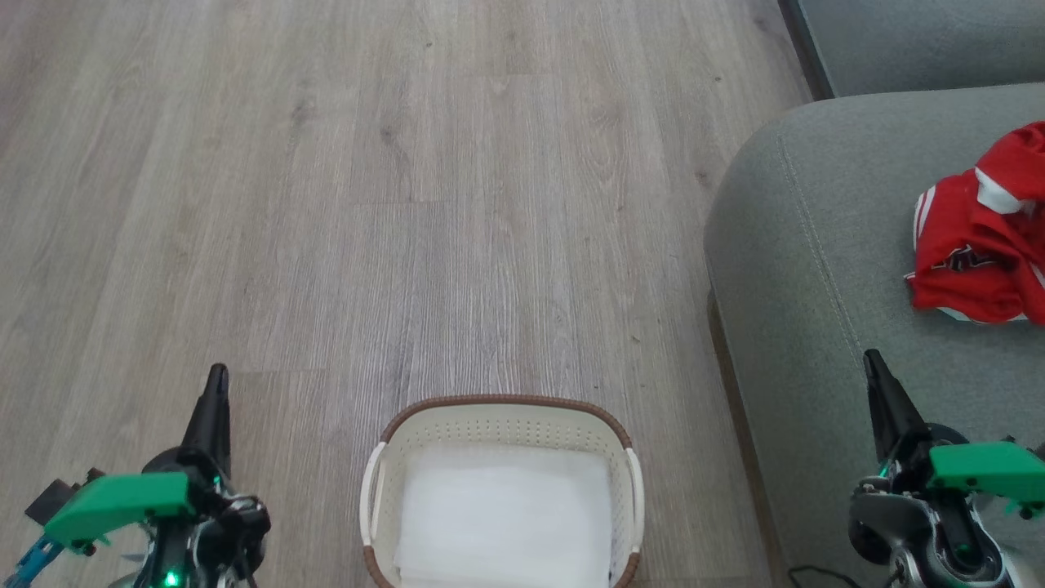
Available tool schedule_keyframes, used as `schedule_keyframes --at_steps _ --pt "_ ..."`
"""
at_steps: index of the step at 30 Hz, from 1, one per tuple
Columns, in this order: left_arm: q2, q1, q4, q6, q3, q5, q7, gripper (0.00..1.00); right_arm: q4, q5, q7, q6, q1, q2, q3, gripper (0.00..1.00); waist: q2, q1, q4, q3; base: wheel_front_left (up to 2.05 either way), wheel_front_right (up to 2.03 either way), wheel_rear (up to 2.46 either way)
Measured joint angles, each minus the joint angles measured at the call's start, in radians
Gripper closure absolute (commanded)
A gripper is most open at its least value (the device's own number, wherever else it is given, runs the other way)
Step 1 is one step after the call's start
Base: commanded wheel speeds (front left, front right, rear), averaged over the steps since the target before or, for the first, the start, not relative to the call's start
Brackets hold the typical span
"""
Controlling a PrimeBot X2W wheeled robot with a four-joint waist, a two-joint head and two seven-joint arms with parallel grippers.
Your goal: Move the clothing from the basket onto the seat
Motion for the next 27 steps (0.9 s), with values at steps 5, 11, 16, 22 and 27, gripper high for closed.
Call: schedule_keyframes --at_steps 5,11,16,22,27 --pt "0.000 0.000 0.000 0.000 0.000 0.000 0.000 1.00 0.000 0.000 0.000 0.000 0.000 0.000 0.000 1.00 0.0000 0.0000 0.000 0.000 0.00 0.00 0.00" --pt "-0.001 0.000 0.000 0.000 0.000 0.000 0.000 1.00 0.000 0.000 0.000 0.000 0.000 0.001 -0.001 1.00 0.0000 0.0000 0.000 0.000 0.00 0.00 0.00" --pt "-0.001 0.000 0.000 0.000 0.000 0.000 0.000 1.00 0.000 0.000 0.000 0.000 0.000 0.001 -0.002 1.00 0.0000 0.0000 0.000 0.000 0.00 0.00 0.00" --pt "-0.001 0.000 0.000 0.000 0.000 0.000 0.000 1.00 0.000 0.000 0.000 0.000 0.000 0.002 -0.003 1.00 0.0000 0.0000 0.000 0.000 0.00 0.00 0.00" --pt "-0.001 0.000 0.000 0.000 0.001 0.000 0.000 1.00 0.000 0.000 0.000 0.000 0.000 0.002 -0.003 1.00 0.0000 0.0000 0.000 0.000 0.00 0.00 0.00"
